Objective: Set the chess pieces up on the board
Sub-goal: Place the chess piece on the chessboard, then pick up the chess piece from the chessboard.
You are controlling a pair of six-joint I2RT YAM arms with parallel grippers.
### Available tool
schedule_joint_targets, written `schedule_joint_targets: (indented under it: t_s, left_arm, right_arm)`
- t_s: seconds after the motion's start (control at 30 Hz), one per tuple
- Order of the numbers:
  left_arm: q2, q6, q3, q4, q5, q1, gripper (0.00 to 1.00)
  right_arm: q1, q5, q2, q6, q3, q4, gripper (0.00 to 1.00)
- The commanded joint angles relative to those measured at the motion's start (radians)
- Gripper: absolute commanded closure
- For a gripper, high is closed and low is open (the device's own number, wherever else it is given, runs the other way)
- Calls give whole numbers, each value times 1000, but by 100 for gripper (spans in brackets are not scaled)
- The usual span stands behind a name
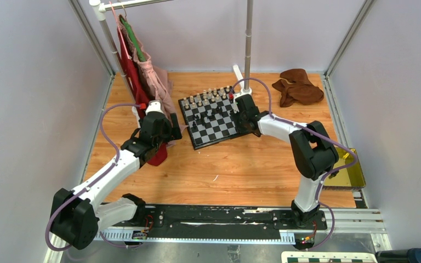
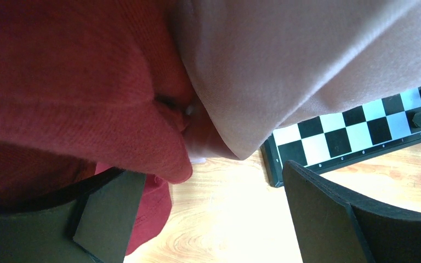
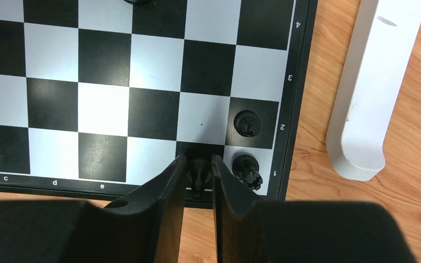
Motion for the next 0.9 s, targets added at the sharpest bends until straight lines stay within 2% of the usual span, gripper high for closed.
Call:
schedule_joint_targets:
  t_s: [0.0, 0.53, 0.87]
  left_arm:
    - [-22, -18, -22, 6, 4, 8, 0]
    - [-61, -43, -15, -5, -6, 7, 0]
    - [-40, -50, 27, -10, -27, 7, 0]
  right_arm:
    - [-13, -10, -17, -24, 38, -31, 72]
    - [-11, -34, -73, -46, 166, -138, 72]
    - [-17, -111, 94, -67, 386, -205, 71]
